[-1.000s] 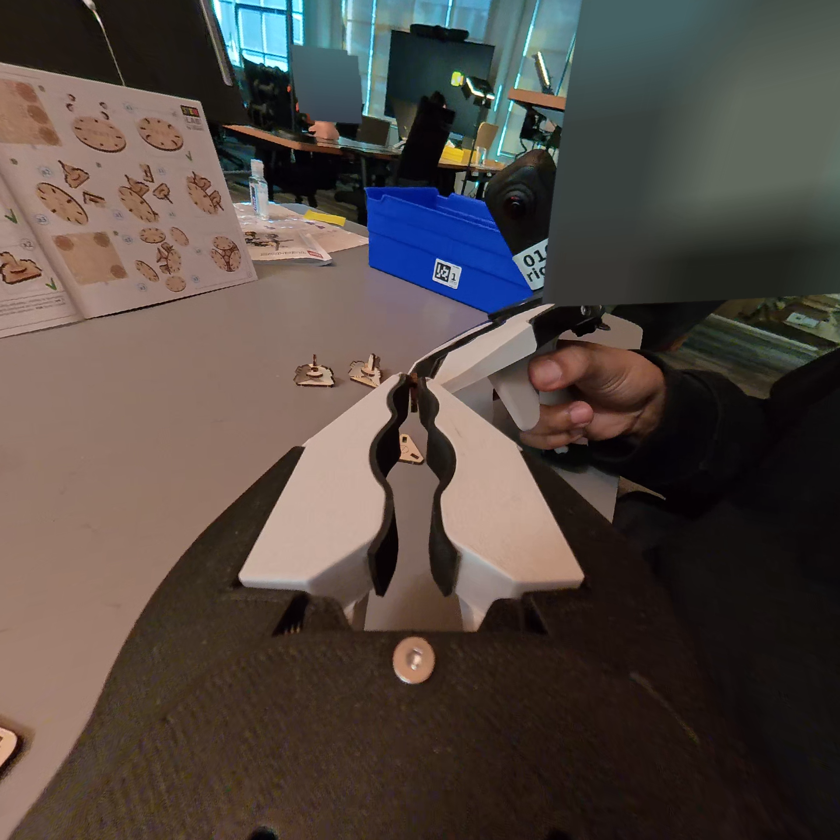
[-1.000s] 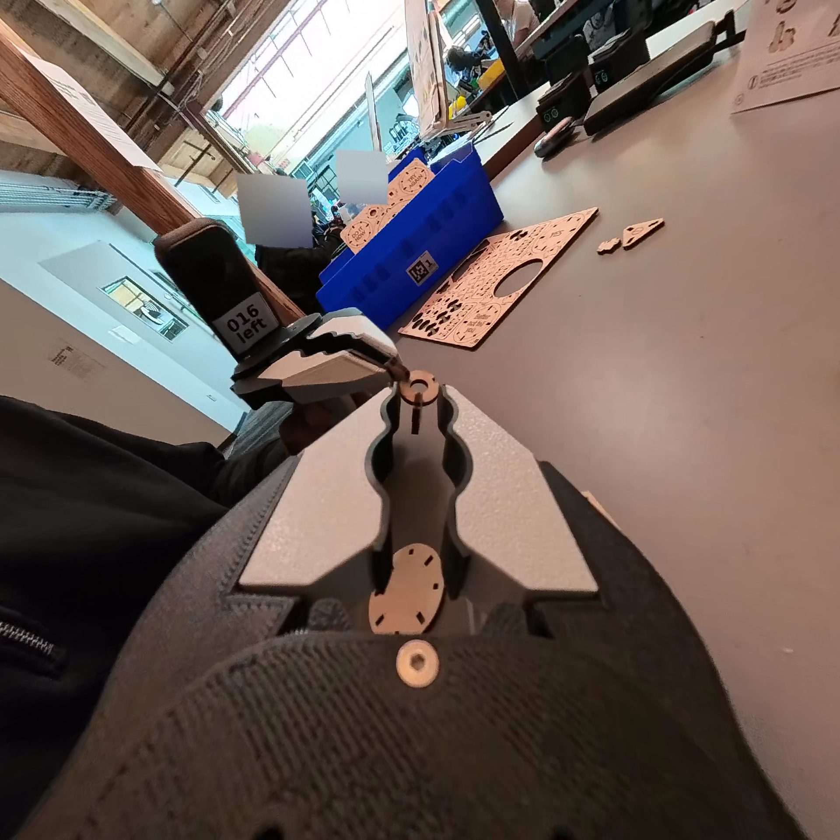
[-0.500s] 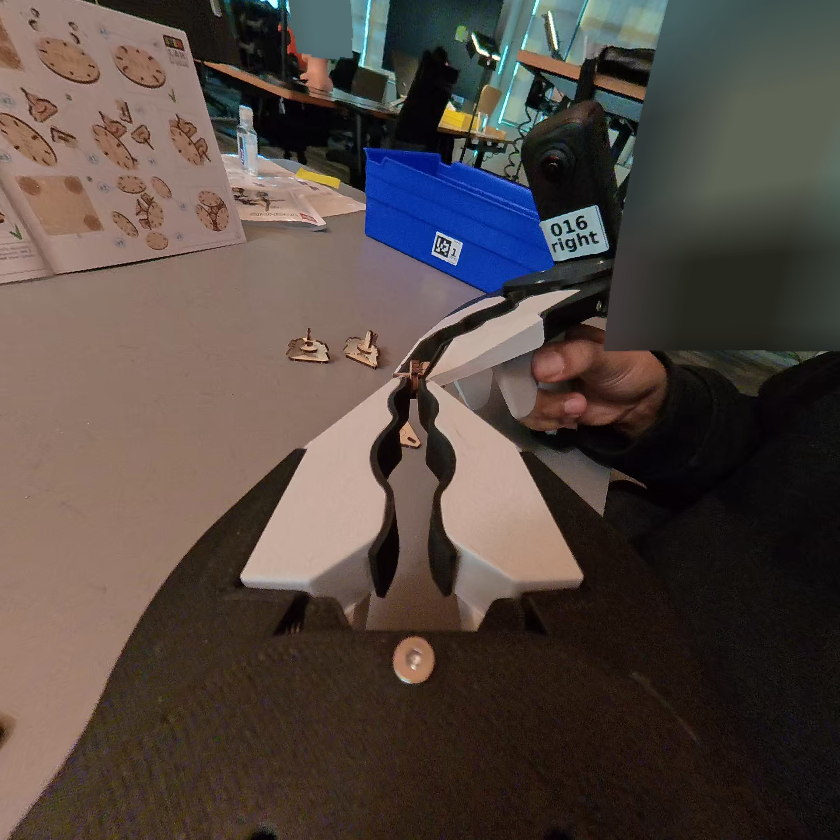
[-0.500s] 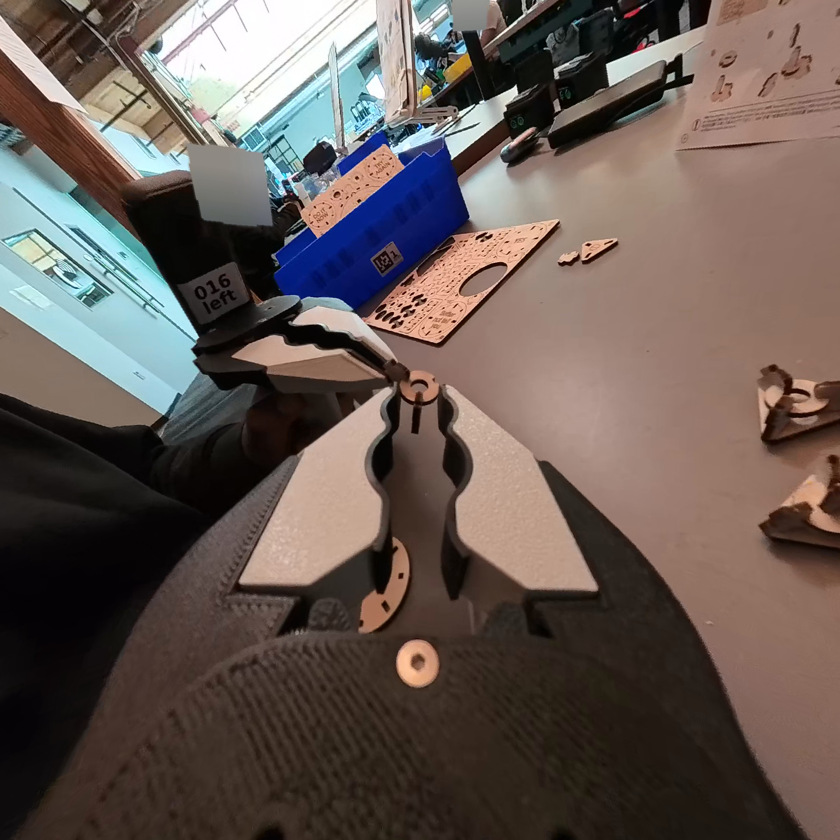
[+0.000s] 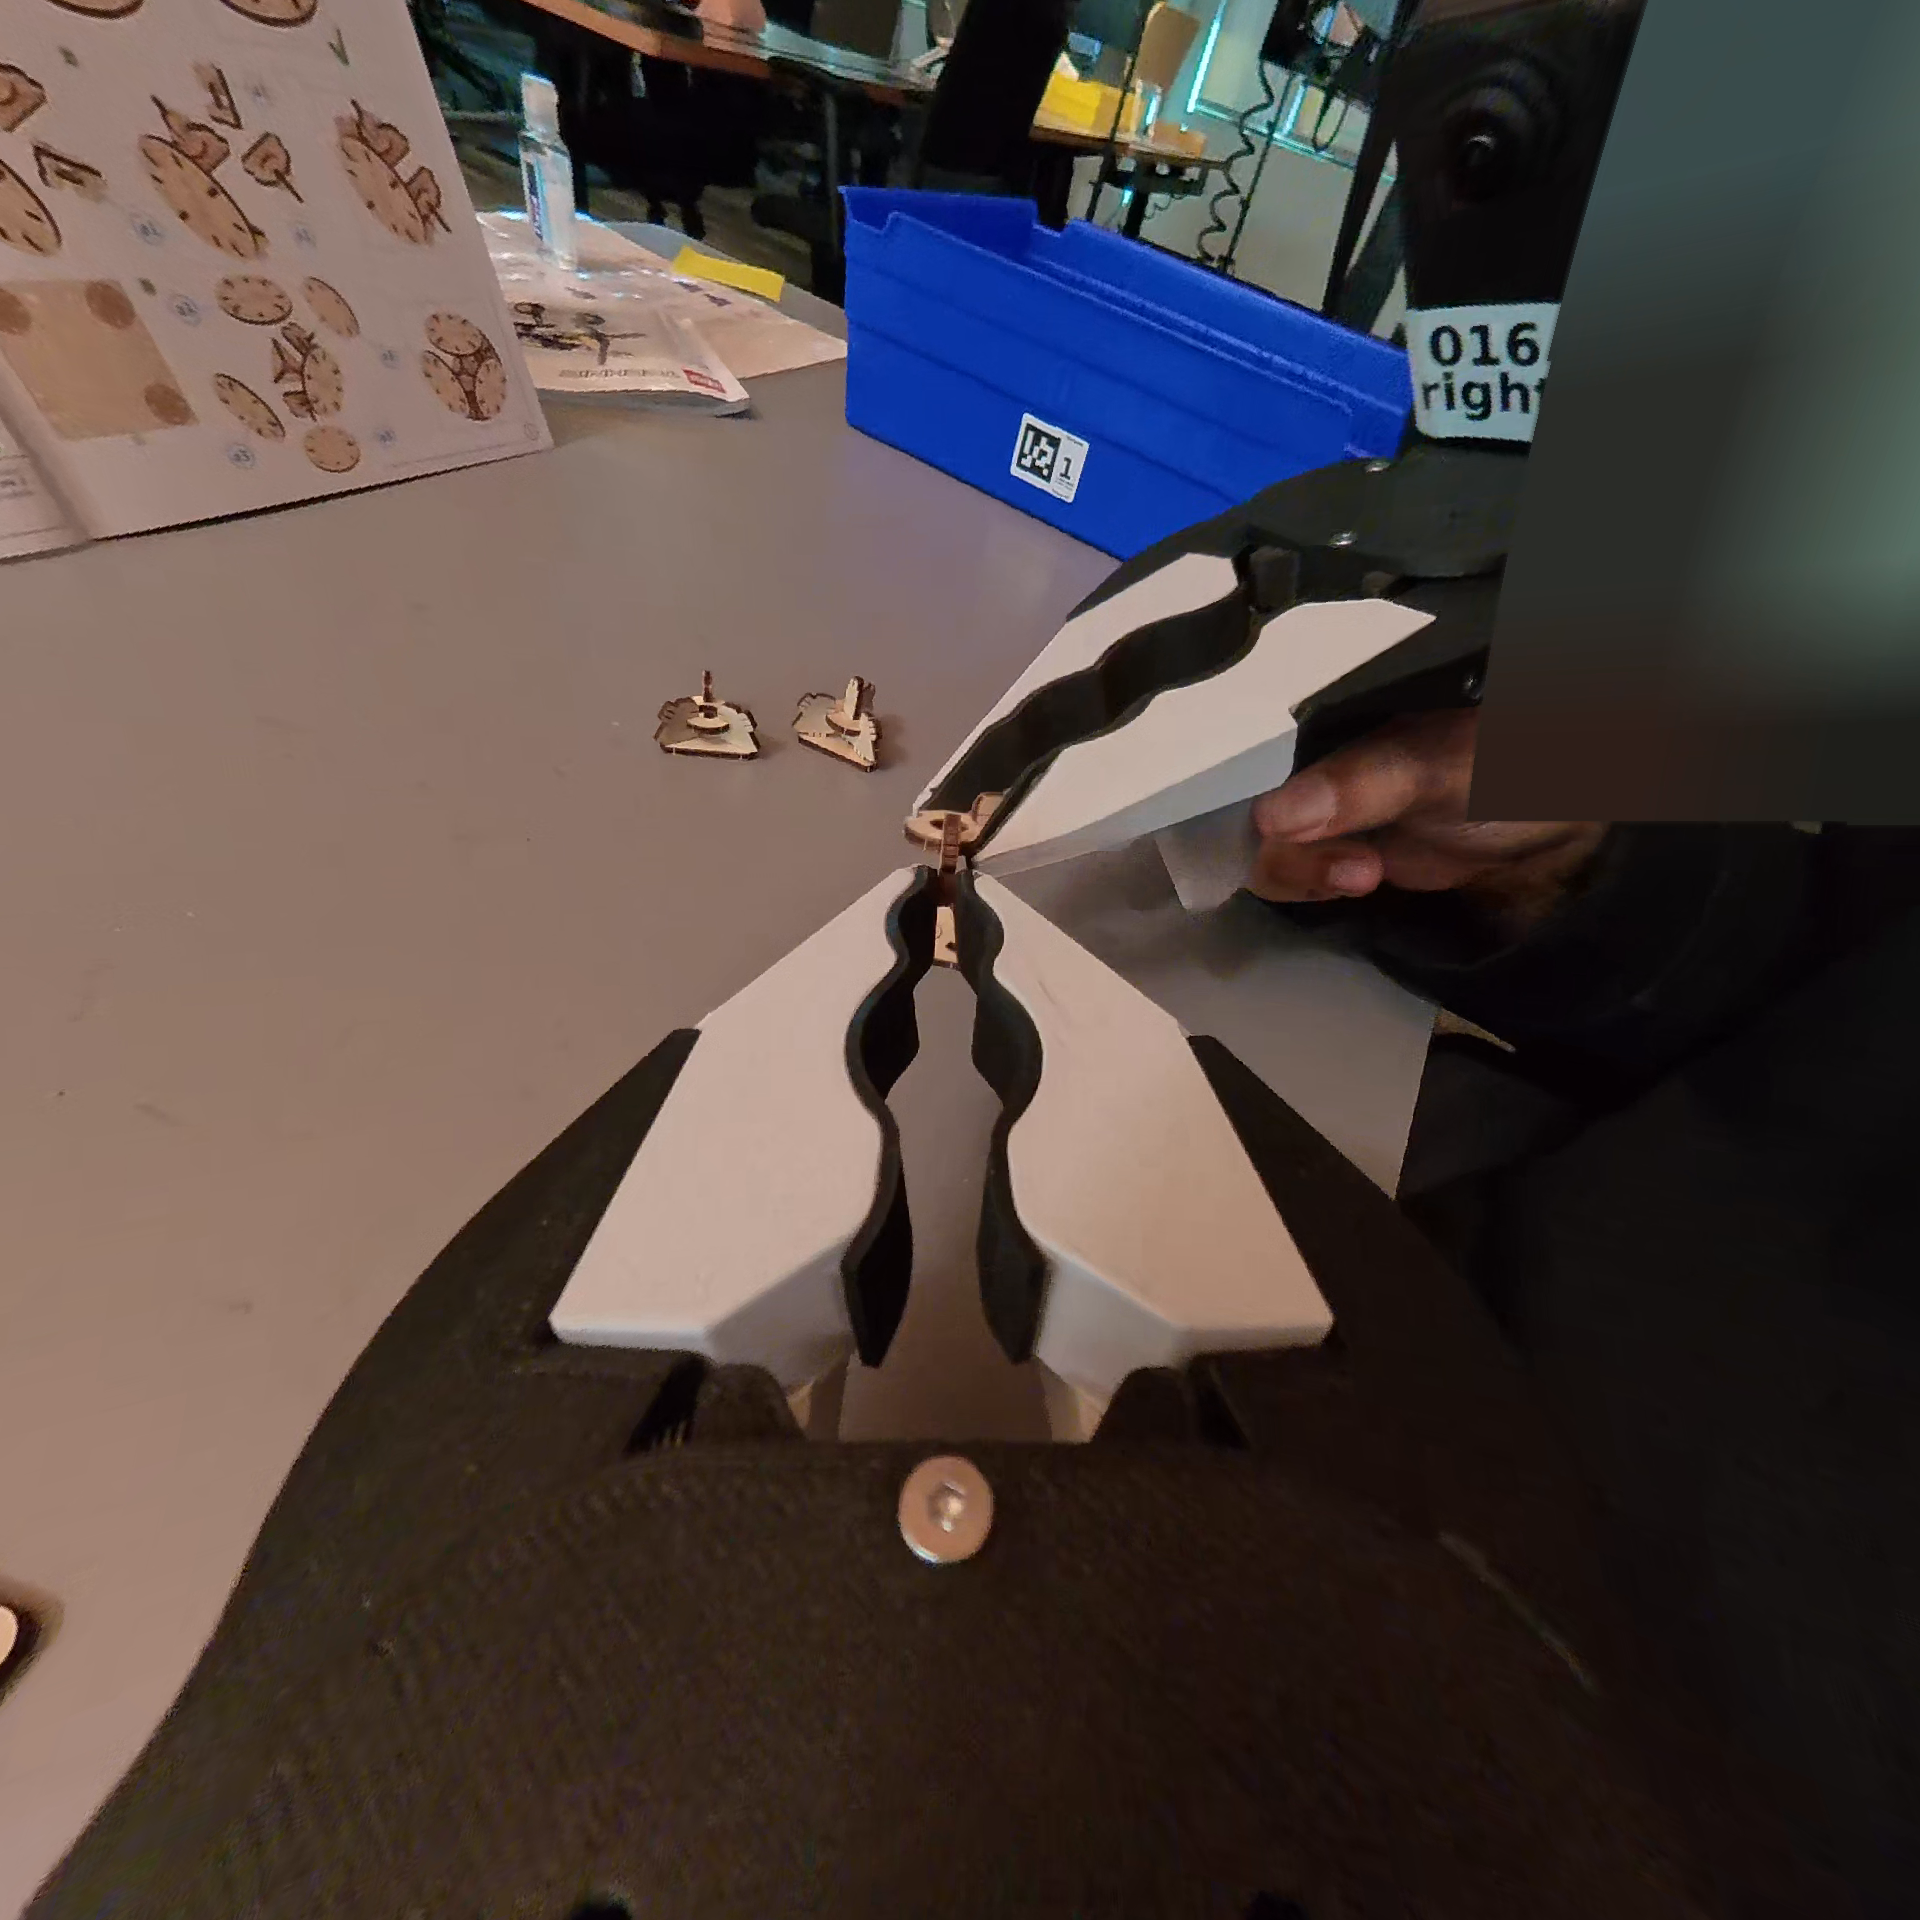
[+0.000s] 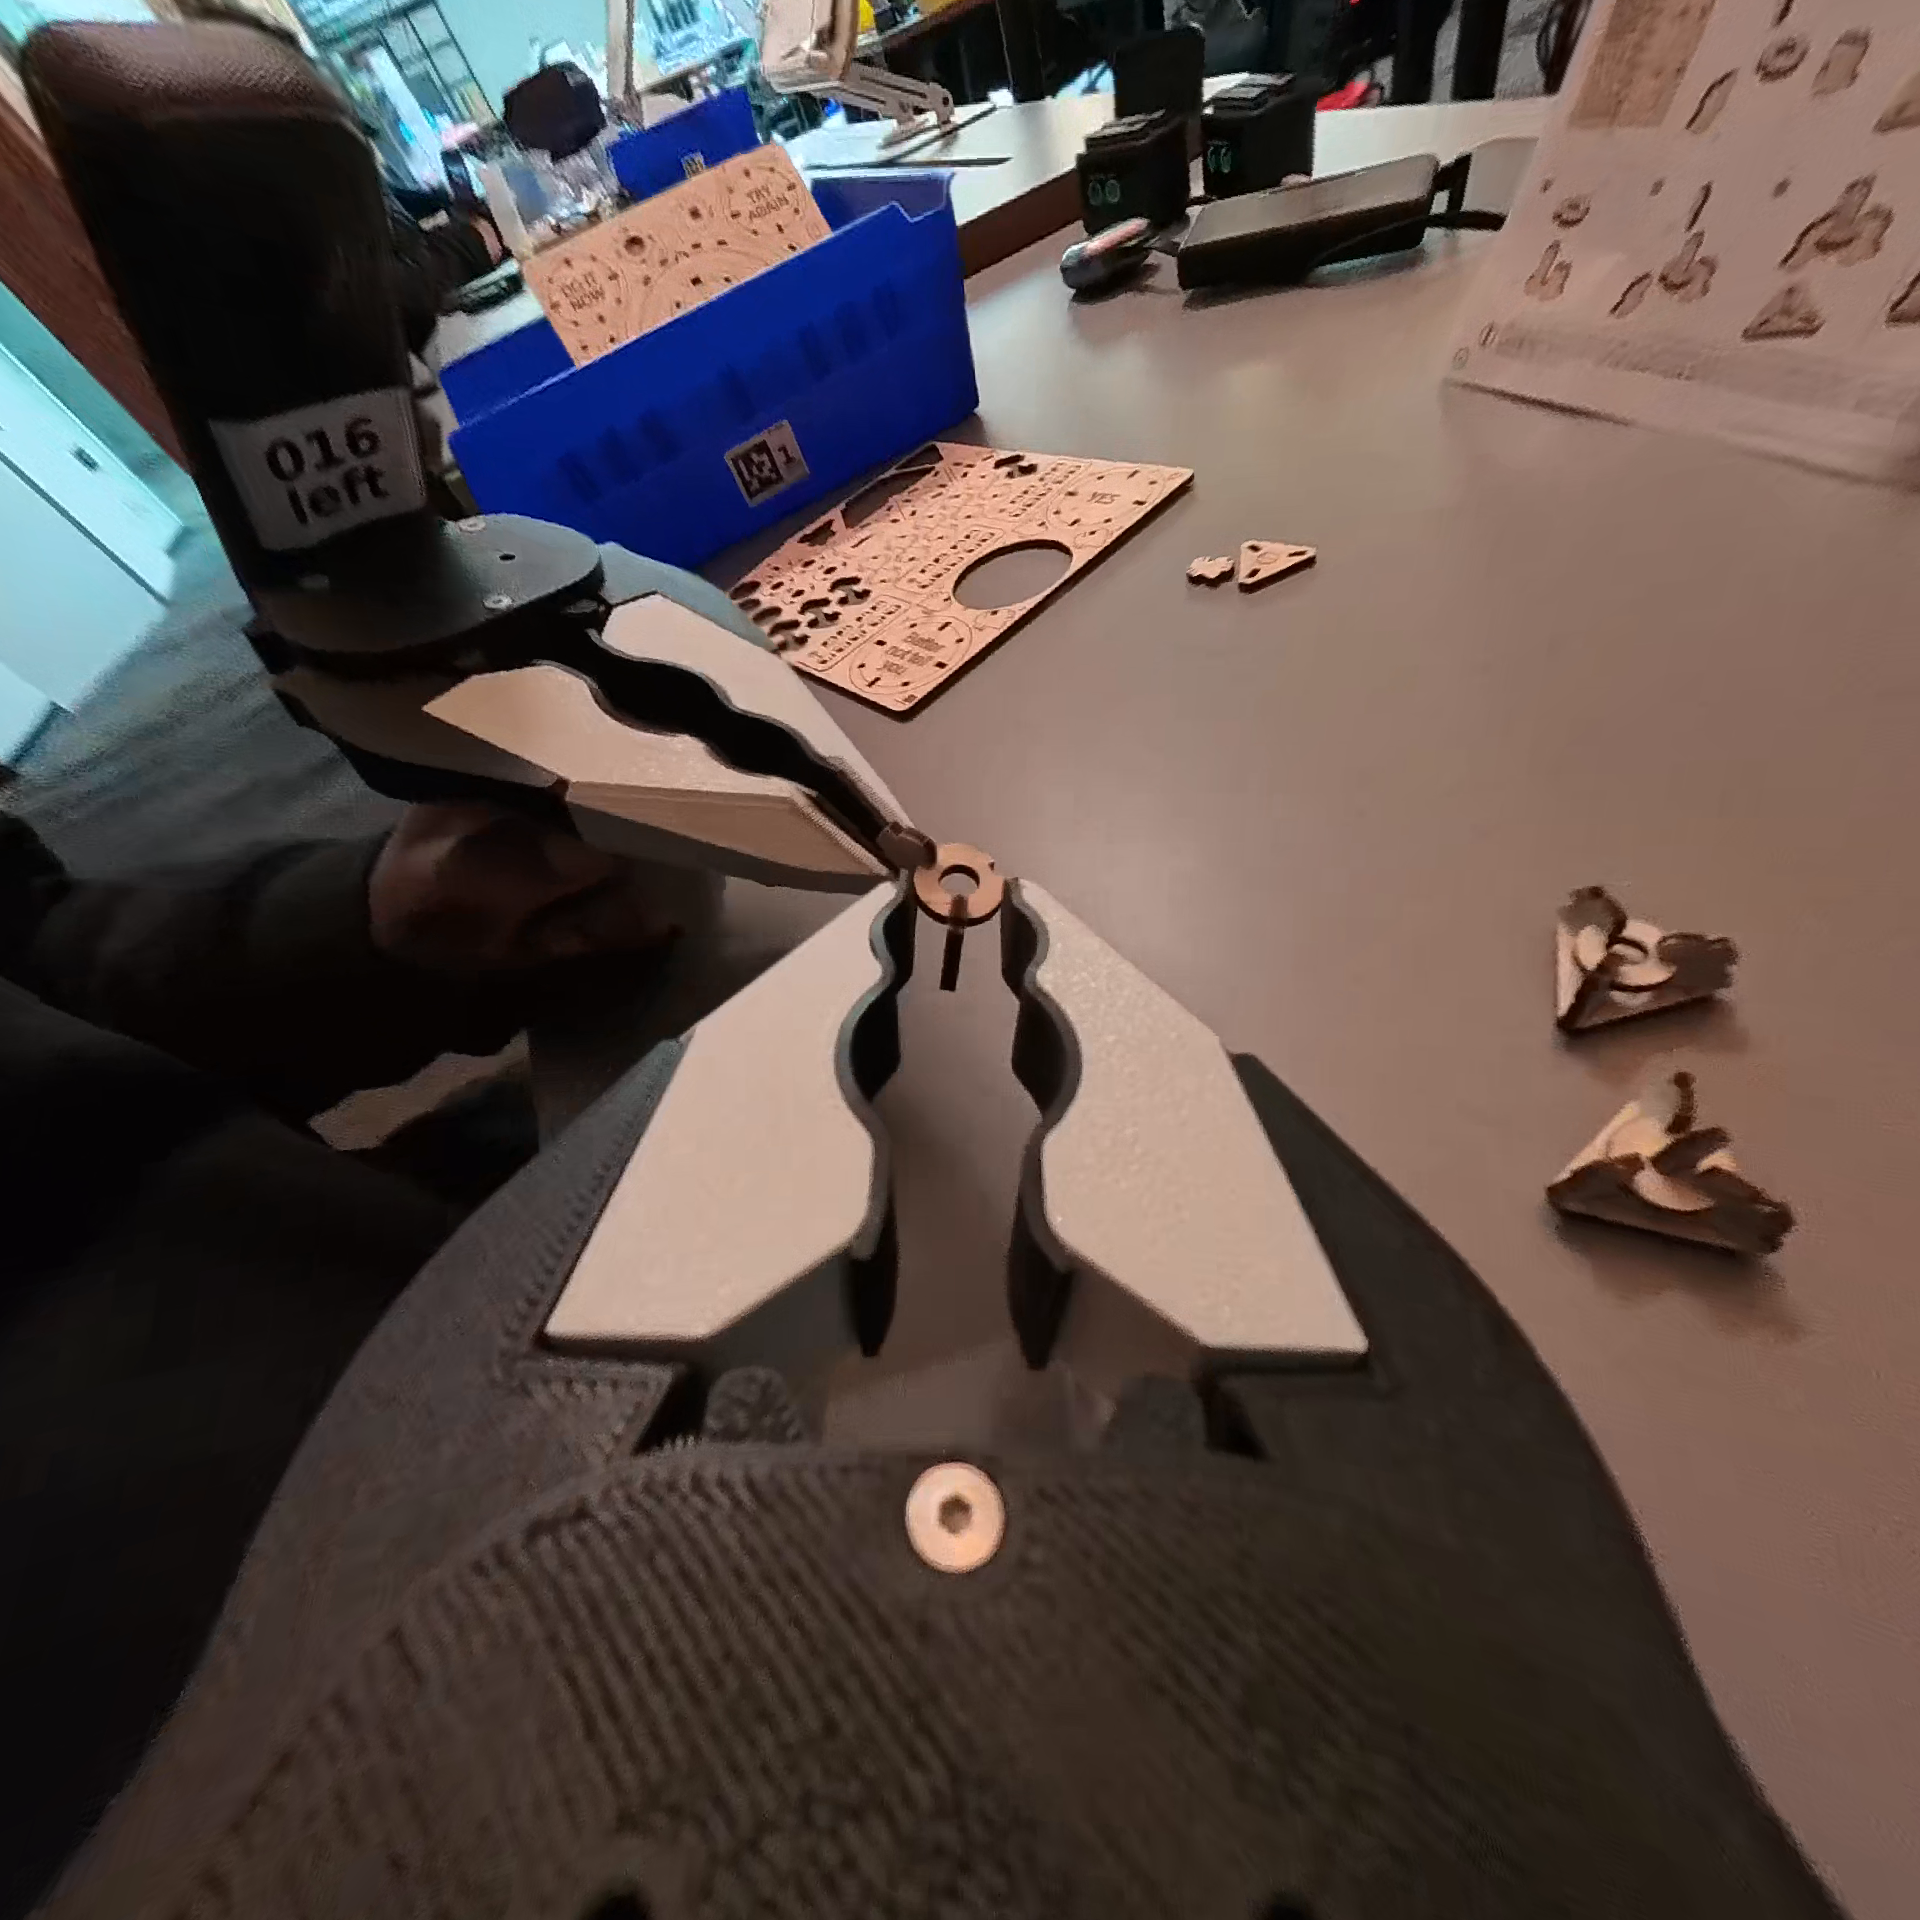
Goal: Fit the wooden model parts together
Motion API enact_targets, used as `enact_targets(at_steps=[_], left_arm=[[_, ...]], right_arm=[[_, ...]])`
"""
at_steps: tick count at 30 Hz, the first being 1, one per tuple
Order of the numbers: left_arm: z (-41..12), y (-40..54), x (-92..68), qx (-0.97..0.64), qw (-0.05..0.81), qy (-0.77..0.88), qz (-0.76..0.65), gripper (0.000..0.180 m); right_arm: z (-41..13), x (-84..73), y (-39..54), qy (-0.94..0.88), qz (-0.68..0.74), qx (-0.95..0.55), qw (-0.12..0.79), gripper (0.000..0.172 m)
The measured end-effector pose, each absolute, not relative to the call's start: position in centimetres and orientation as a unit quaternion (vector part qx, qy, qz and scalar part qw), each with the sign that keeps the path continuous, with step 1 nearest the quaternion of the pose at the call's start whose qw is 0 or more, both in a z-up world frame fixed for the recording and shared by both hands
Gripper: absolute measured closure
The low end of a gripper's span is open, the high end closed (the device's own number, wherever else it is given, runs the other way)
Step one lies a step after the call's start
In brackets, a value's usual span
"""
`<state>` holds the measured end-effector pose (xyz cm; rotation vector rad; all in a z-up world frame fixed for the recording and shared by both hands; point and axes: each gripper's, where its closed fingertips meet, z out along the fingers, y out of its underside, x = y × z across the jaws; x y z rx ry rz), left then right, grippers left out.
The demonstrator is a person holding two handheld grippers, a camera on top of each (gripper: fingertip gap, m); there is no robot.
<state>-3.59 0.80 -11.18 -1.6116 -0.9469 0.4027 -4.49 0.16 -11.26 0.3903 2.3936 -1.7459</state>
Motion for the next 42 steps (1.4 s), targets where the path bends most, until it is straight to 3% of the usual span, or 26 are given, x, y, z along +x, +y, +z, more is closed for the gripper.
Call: enact_targets(at_steps=[18, 26, 42], left_arm=[[-11.7, 1.0, -3.7, -0.705, 0.553, -0.401, 0.191, 0.179], [-13.2, 1.2, -3.8, -0.747, 0.484, -0.392, 0.231, 0.179], [-13.2, 1.2, -3.7, -0.750, 0.484, -0.389, 0.228, 0.180]], right_arm=[[-11.1, -4.4, 0.4, 0.834, -0.537, 0.009, -0.128, 0.156], [-12.2, -4.6, 0.6, 0.839, -0.488, -0.077, -0.230, 0.156], [-12.3, -4.4, 0.5, 0.839, -0.523, -0.038, -0.147, 0.157]])
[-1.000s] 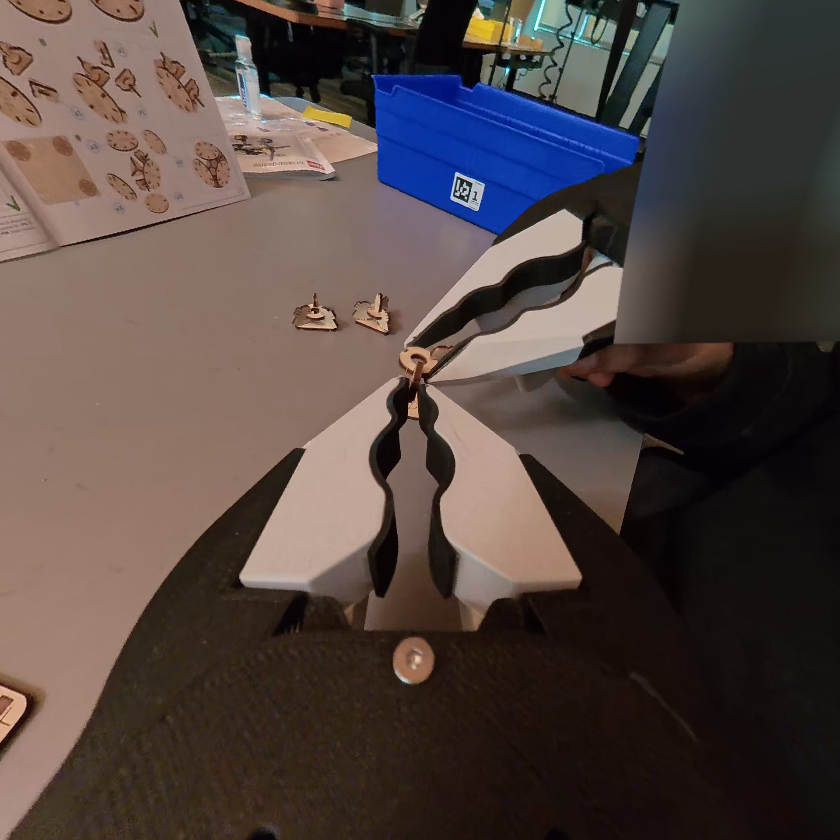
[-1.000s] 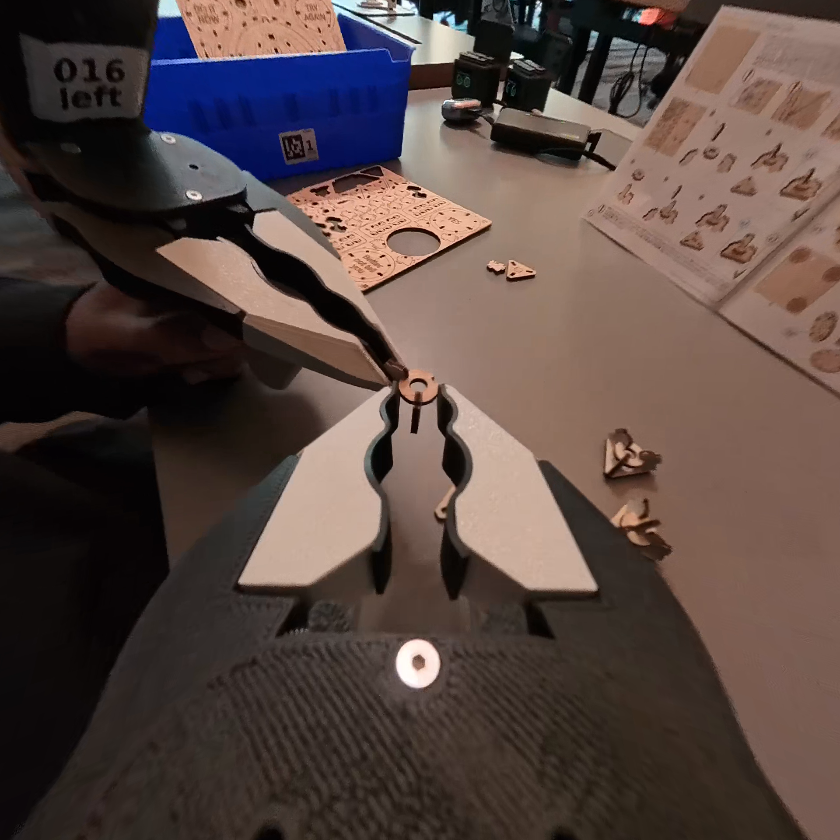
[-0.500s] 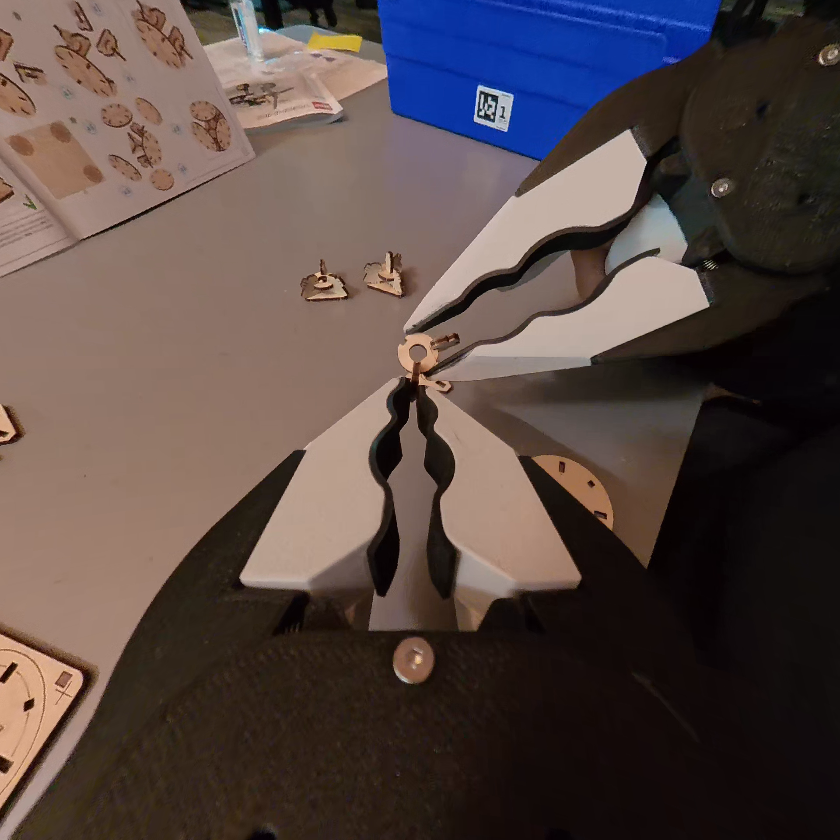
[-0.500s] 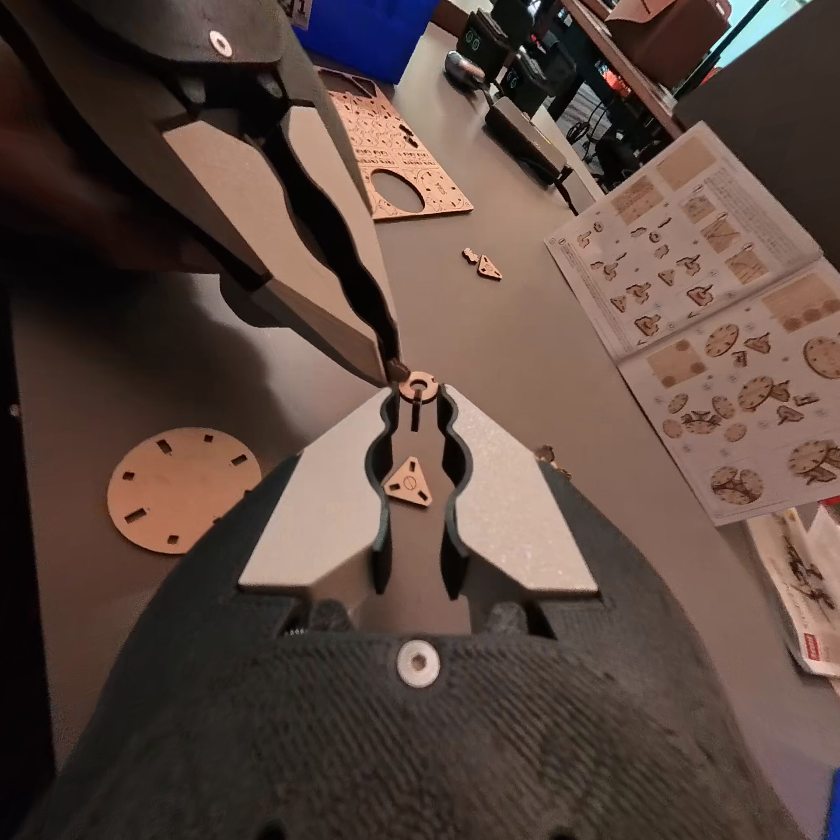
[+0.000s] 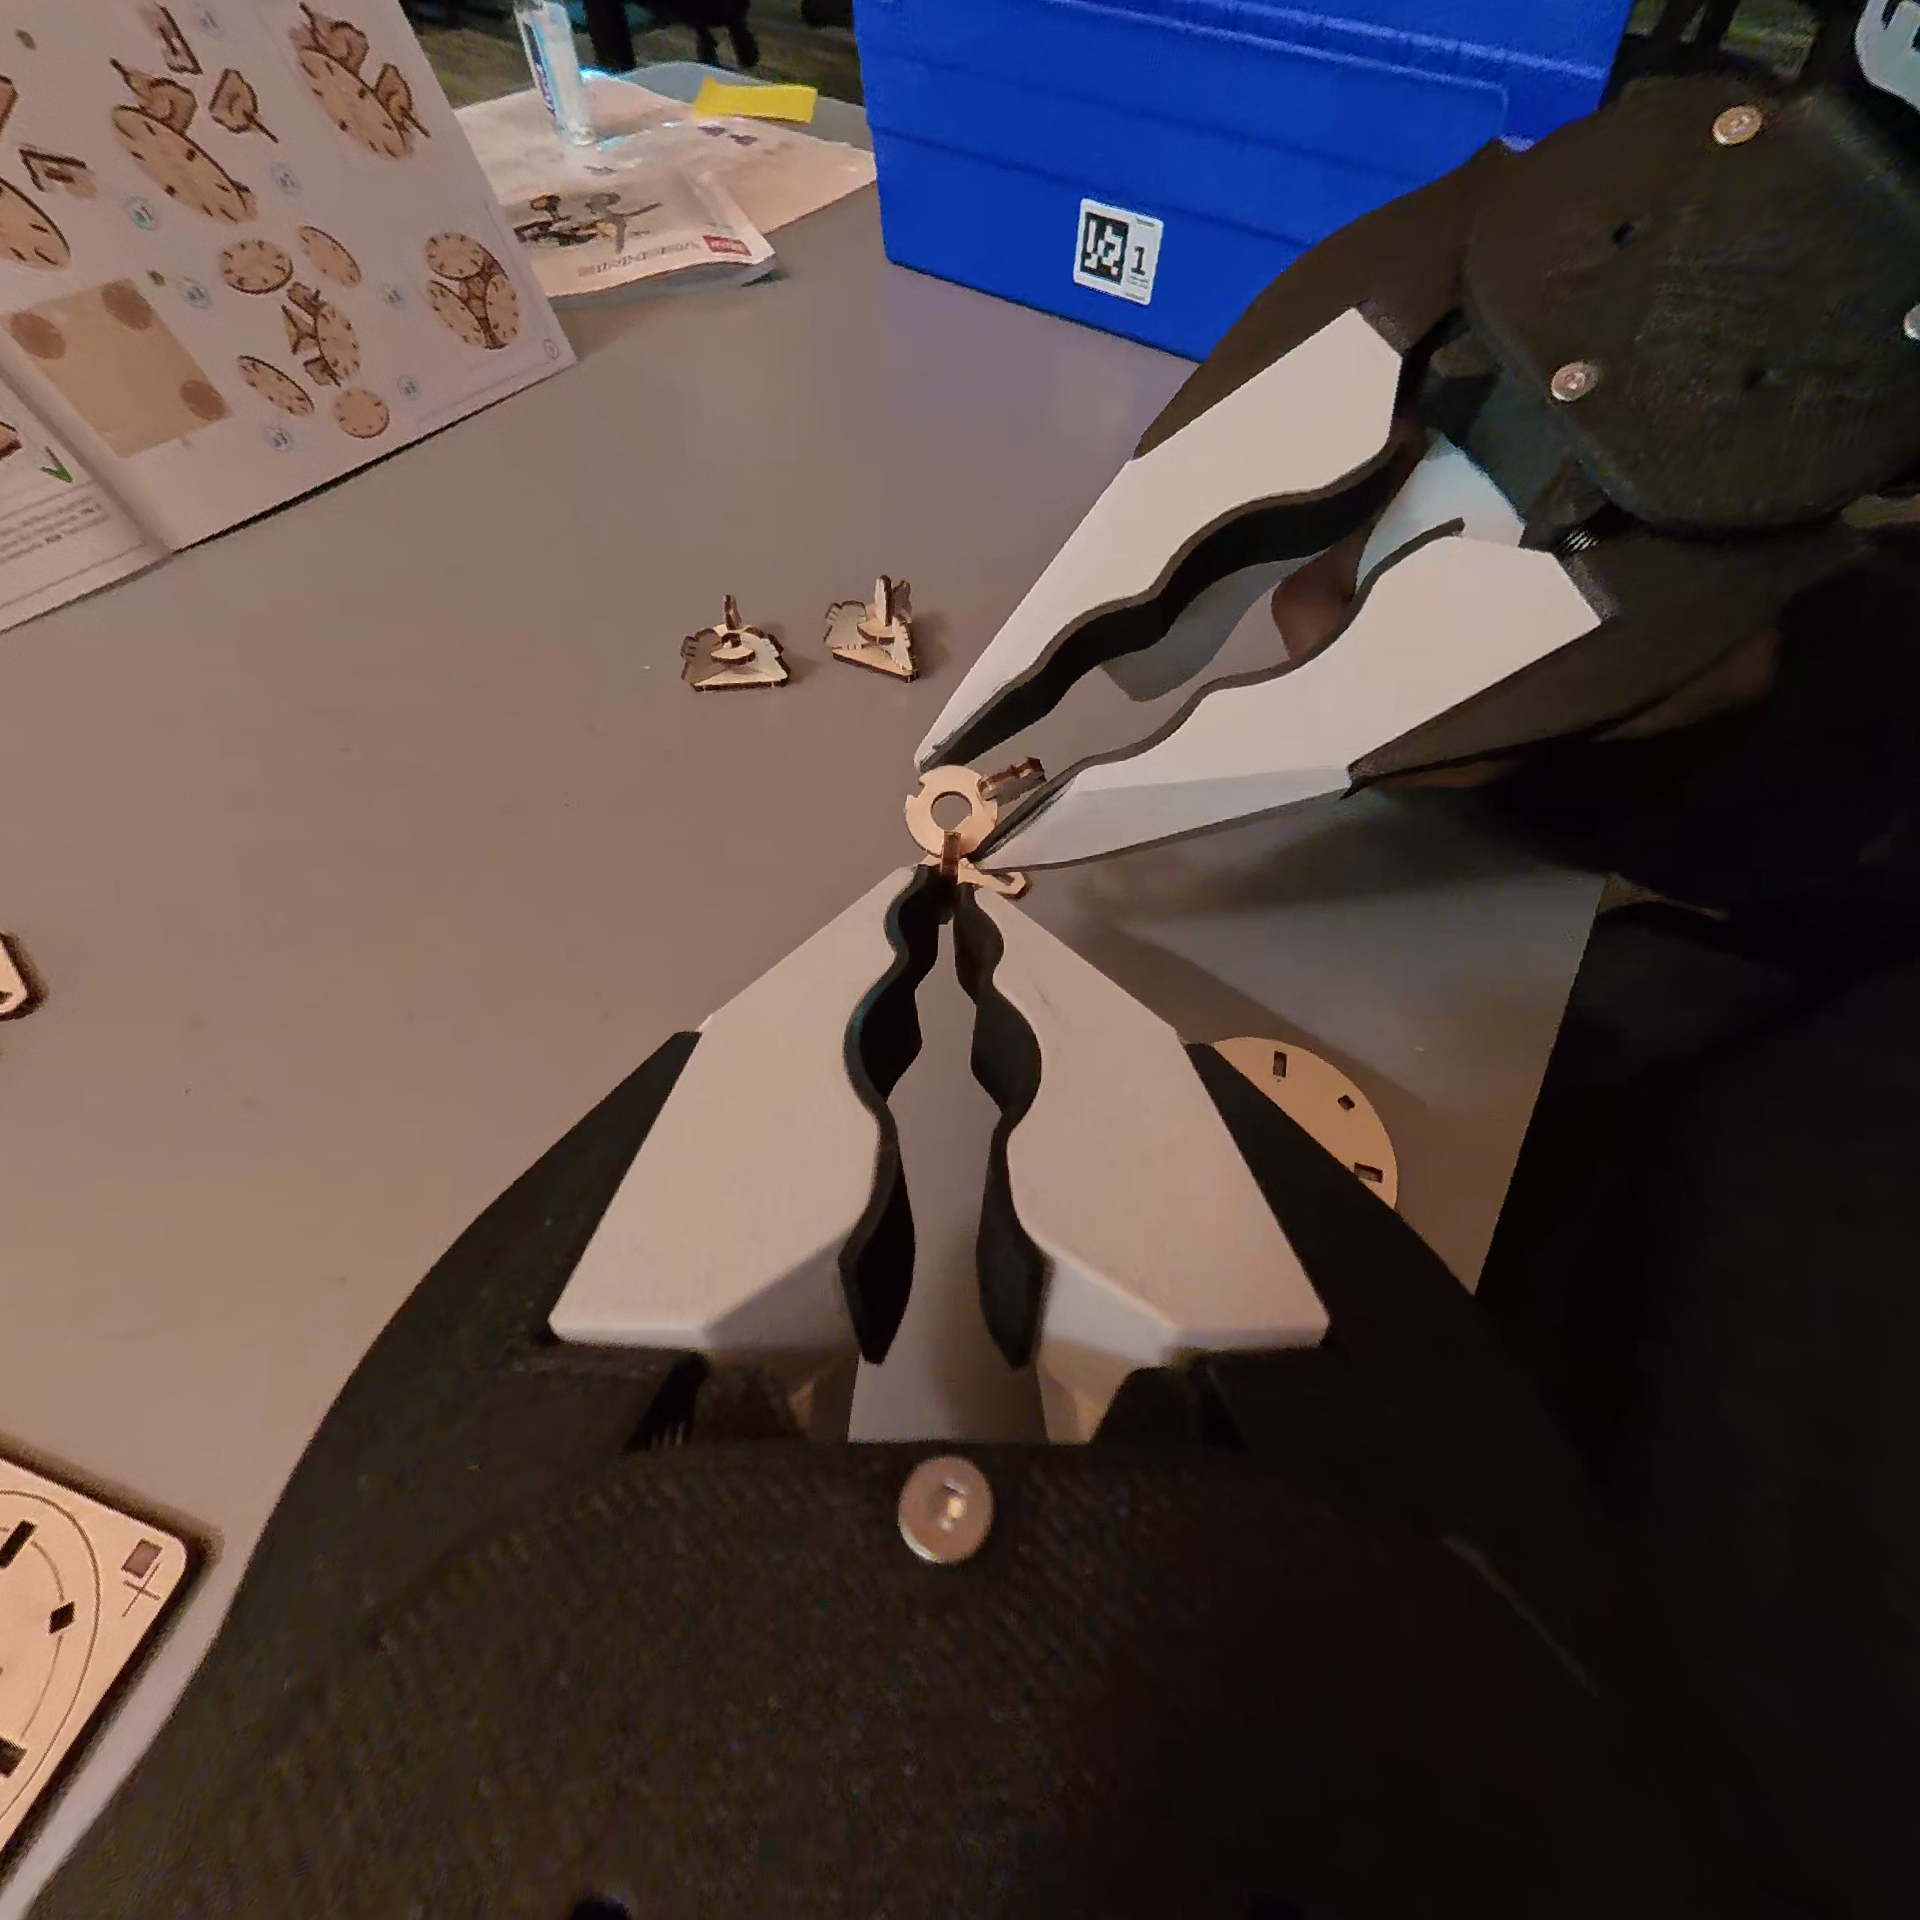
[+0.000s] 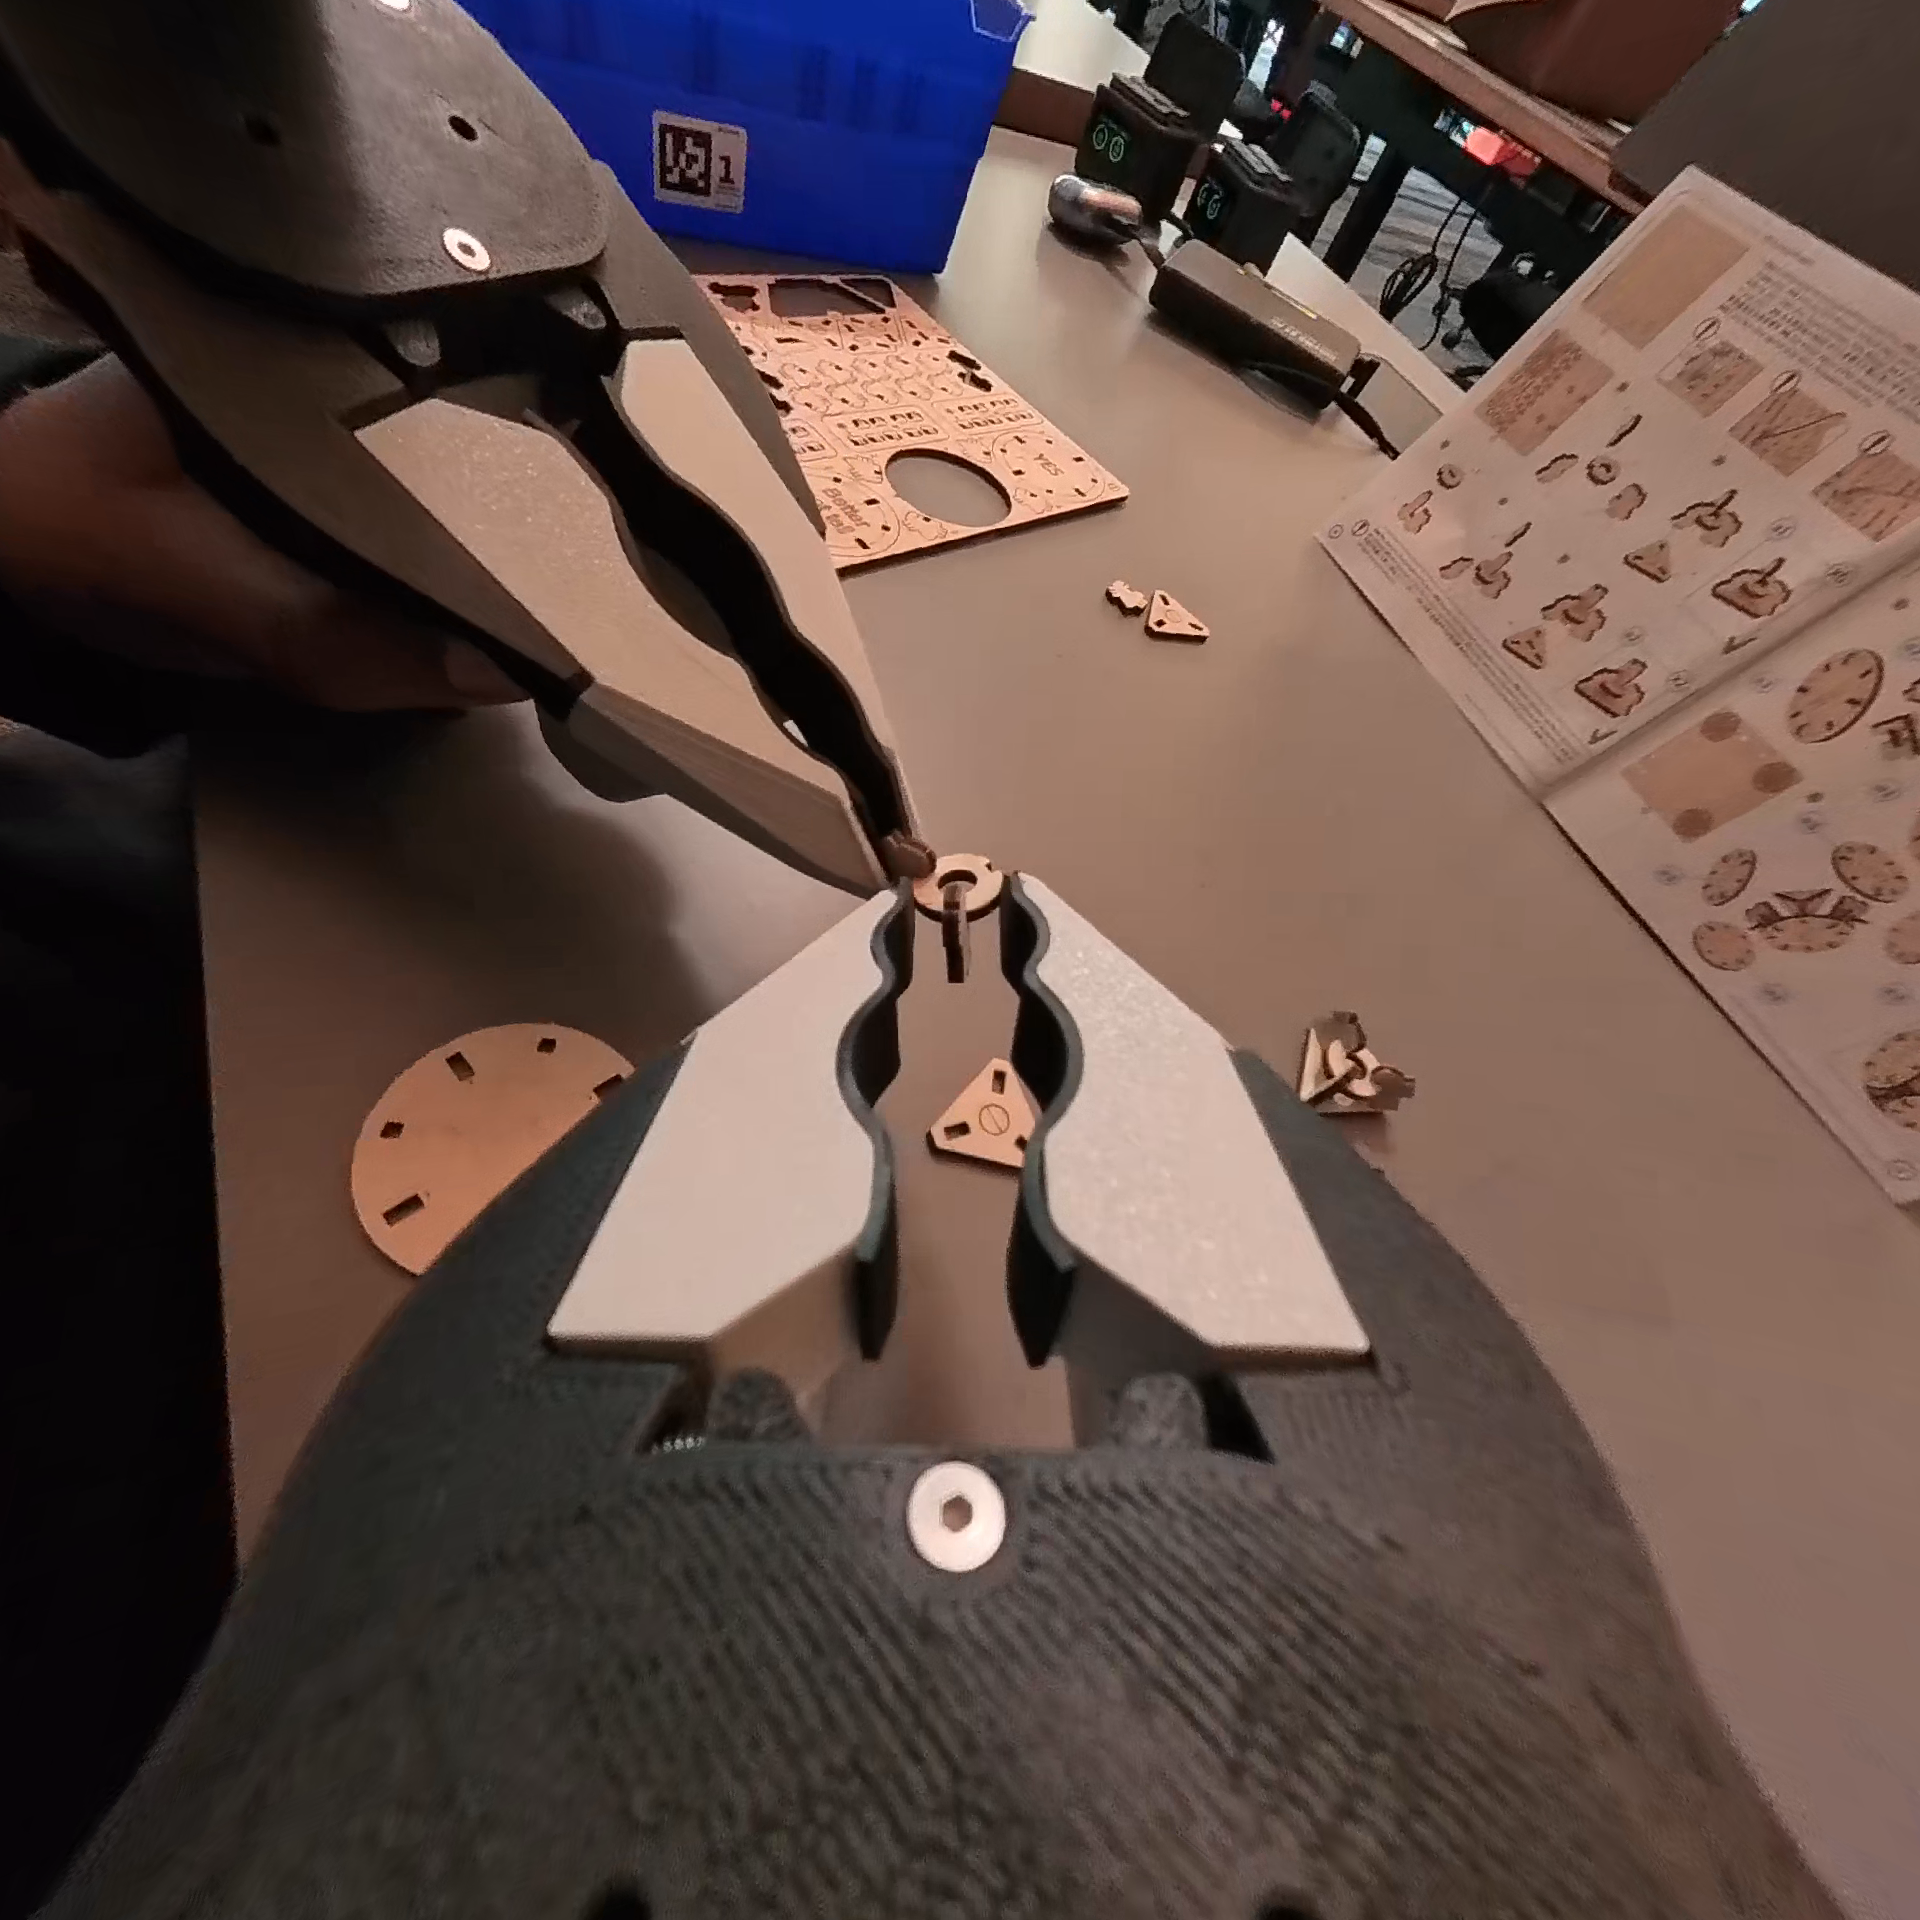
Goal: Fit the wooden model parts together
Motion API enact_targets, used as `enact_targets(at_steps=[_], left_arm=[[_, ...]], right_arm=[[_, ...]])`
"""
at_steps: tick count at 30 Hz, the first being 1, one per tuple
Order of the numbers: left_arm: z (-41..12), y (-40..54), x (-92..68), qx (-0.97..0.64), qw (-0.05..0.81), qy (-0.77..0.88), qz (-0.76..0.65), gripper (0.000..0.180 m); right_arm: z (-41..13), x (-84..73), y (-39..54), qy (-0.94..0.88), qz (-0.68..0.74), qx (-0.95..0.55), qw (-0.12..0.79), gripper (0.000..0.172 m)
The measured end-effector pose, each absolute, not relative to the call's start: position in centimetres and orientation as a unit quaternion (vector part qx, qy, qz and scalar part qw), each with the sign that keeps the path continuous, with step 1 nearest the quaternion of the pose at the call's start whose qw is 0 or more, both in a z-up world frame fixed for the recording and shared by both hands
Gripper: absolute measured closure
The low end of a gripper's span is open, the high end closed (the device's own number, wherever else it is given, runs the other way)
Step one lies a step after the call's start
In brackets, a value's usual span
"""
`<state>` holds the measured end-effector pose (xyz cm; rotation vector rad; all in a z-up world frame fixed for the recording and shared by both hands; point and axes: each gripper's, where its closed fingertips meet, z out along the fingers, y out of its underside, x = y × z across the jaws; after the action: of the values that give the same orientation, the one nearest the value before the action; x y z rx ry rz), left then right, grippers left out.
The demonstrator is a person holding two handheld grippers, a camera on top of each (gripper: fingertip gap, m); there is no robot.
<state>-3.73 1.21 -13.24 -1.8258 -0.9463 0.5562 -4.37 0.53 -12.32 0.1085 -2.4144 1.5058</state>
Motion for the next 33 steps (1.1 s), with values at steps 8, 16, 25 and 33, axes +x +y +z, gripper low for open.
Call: enact_targets(at_steps=[8, 16, 25, 33], left_arm=[[-13.3, 1.5, -3.6, -0.755, 0.485, -0.383, 0.221, 0.180], [-12.9, 1.2, -3.7, -0.738, 0.513, -0.396, 0.191, 0.147], [-12.0, 0.2, -4.0, -0.704, 0.549, -0.415, 0.175, 0.141], [-10.0, -9.9, -8.8, -0.667, 0.470, -0.515, 0.263, 0.142]], right_arm=[[-12.6, -4.2, 0.7, -0.844, 0.511, 0.053, 0.156, 0.157], [-12.4, -5.3, 1.1, -0.838, 0.526, 0.025, 0.141, 0.156], [-11.2, -5.4, 1.2, -0.805, 0.589, -0.009, 0.069, 0.156], [-9.3, -4.4, 0.8, -0.761, 0.648, -0.017, 0.018, 0.157]])
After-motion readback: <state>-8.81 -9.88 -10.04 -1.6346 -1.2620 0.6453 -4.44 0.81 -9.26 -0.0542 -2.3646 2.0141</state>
